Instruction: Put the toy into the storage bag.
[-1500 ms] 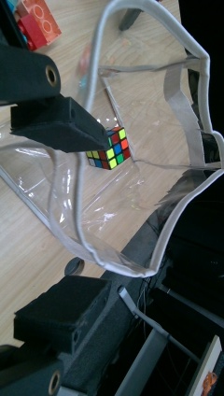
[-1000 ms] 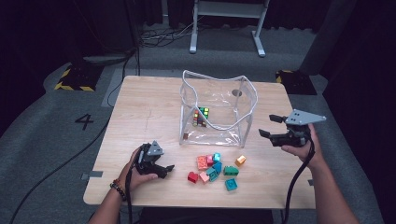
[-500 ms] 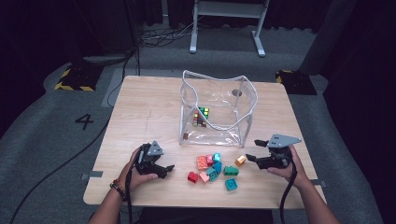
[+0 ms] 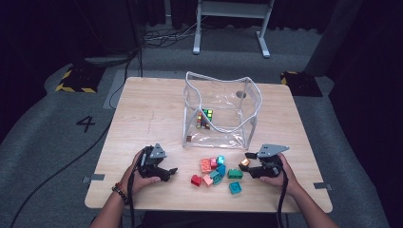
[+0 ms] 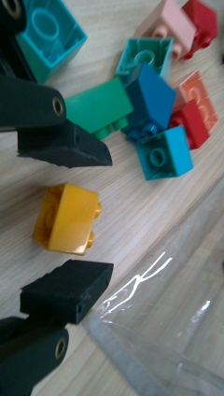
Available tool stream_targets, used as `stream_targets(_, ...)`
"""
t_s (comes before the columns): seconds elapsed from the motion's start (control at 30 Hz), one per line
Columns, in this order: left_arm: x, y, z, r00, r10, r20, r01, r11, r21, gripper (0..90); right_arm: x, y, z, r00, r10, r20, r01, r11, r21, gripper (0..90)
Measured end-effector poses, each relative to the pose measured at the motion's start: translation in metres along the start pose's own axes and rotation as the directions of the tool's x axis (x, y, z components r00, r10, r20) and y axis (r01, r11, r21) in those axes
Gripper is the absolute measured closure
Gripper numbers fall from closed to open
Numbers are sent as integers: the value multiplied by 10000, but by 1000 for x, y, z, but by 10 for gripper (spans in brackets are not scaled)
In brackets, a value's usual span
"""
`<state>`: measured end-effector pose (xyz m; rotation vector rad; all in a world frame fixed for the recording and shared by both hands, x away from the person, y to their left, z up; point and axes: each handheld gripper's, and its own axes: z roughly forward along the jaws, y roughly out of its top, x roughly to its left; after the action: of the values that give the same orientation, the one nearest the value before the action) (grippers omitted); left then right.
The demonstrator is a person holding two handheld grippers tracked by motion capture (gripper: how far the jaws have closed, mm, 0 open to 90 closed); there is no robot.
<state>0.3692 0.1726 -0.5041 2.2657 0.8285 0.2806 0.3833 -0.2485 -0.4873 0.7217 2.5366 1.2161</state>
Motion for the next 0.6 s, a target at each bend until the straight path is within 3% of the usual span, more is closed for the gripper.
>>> stream_targets(0.07, 0, 0, 0, 10000, -1, 1, 1, 10000, 5, 144, -2, -3, 3, 10000, 2, 99, -3, 10000, 93, 473)
stream_targets(0.13, 0, 0, 0, 10000, 4, -3, -4, 10000, 0, 143, -6, -6, 4, 9997, 209, -110, -208, 9997, 87, 531)
stream_targets(0.2, 0, 0, 0, 10000, -20, -2, 20, 10000, -14, 144, -5, -7, 5, 9997, 193, 175, -195, 9997, 116, 574)
stream_targets(0.33, 0, 0, 0, 10000, -24, 7, 24, 10000, -7, 144, -7, -7, 1, 9988, -61, 482, 53, 9998, 182, 587)
stream_targets(0.4, 0, 0, 0, 10000, -22, 5, 22, 10000, -5, 143, -9, -8, -3, 9992, -113, 394, 108, 9999, 123, 588)
stream_targets(0.6, 0, 0, 0, 10000, -26, 9, 26, 10000, -7, 144, -19, -6, -16, 9979, 187, 624, -168, 9994, -307, 589)
